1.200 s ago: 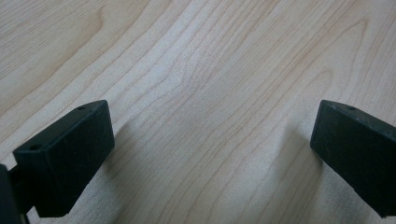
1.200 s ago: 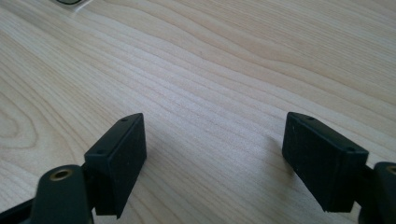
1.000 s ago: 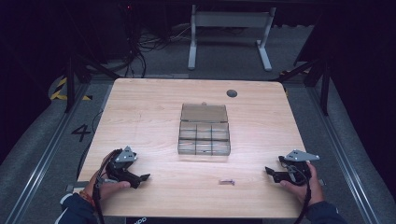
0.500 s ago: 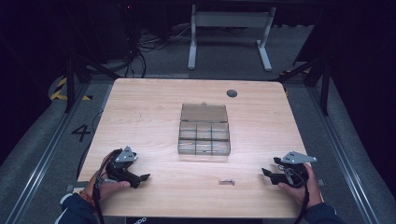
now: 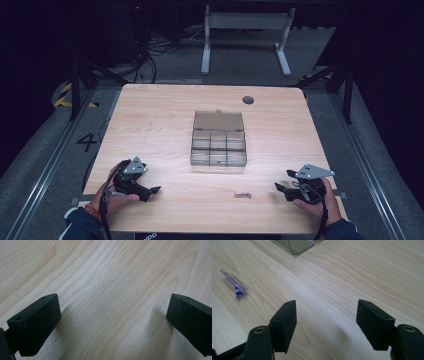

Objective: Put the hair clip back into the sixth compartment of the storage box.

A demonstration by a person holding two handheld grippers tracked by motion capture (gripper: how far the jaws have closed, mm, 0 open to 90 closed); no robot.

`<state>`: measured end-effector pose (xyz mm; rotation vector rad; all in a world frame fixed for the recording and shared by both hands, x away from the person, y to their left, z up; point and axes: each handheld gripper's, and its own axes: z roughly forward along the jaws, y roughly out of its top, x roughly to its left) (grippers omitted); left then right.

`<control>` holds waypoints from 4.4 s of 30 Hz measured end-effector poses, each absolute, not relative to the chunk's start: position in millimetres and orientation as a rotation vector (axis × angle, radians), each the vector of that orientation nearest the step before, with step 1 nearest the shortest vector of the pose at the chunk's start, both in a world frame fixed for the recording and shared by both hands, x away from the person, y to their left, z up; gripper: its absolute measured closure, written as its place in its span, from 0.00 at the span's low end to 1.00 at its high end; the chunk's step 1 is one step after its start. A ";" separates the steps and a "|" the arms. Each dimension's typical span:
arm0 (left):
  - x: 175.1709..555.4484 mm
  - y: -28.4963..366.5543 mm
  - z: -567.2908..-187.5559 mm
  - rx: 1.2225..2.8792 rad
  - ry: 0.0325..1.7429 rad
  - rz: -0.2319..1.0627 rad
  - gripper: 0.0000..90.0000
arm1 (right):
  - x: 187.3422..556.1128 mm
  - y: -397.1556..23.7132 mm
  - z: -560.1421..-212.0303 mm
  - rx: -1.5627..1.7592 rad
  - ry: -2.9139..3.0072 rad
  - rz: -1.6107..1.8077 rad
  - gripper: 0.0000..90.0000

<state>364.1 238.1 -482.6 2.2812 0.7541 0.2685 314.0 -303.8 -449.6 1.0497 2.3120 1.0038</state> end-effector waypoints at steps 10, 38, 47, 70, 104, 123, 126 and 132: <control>363.9 238.0 -482.7 2.279 0.757 0.269 0.00 | 307.7 -286.6 -445.4 0.975 2.356 1.022 0.38; 363.8 238.1 -482.8 2.278 0.756 0.272 0.00 | 293.5 -226.5 -442.1 0.776 2.502 1.142 0.52; 363.7 238.2 -482.7 2.278 0.757 0.276 0.00 | 300.7 -209.0 -452.2 0.745 2.547 1.103 0.55; 362.3 238.7 -483.1 2.271 0.770 0.275 0.00 | 310.4 -198.8 -464.1 0.703 2.621 1.074 0.83; 362.4 238.7 -483.0 2.271 0.770 0.275 0.00 | 313.1 -215.4 -450.9 0.721 2.563 1.094 0.94; 362.3 238.6 -483.1 2.271 0.771 0.276 0.00 | 322.2 -223.0 -426.3 0.717 2.497 1.126 0.94; 362.3 238.6 -483.1 2.270 0.772 0.276 0.00 | 322.7 -220.9 -420.9 0.702 2.490 1.133 0.94; 362.2 238.6 -483.1 2.270 0.773 0.277 0.00 | 326.0 -217.1 -409.2 0.691 2.471 1.157 0.94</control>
